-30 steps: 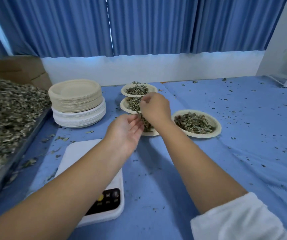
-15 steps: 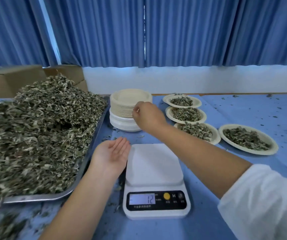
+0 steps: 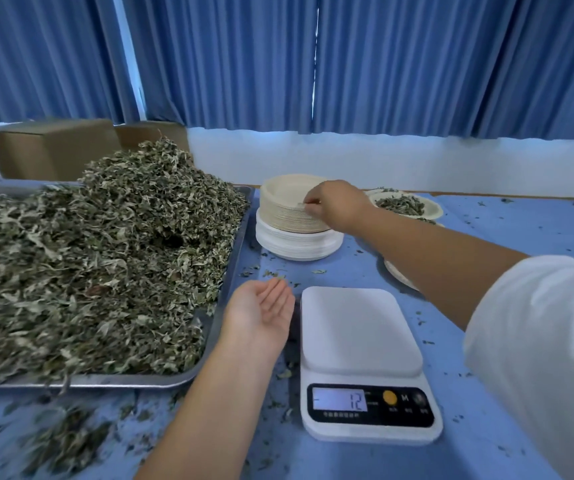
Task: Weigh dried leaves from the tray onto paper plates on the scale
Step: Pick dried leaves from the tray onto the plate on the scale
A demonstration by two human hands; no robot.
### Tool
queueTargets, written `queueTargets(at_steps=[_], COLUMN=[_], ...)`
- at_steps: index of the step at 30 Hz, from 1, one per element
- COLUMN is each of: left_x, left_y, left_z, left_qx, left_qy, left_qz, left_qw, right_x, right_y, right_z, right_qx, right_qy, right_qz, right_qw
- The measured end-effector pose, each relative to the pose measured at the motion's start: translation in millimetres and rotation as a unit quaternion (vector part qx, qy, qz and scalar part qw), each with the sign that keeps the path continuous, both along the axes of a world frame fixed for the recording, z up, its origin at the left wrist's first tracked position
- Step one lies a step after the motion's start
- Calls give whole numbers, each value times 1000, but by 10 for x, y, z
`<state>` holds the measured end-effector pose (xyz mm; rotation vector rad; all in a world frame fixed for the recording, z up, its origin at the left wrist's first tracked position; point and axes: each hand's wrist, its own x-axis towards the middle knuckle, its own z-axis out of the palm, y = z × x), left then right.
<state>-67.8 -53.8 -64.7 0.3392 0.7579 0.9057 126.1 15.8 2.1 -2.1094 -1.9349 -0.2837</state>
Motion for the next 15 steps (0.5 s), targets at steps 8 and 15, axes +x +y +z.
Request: queueTargets(at_steps=[8, 15], left_x=[-19, -15], left_y=[1, 11], left_z=[9, -31], left_qx=[-6, -3], left_qy=[23, 38], left_qz=[-5, -16], left_qw=[1000, 999], right_x=[52, 70], right_y=[50, 68], right_z=[-40, 96], right_qx=[55, 96], right_qy=[251, 374], right_qz=[6, -6], right_qw=[966, 922])
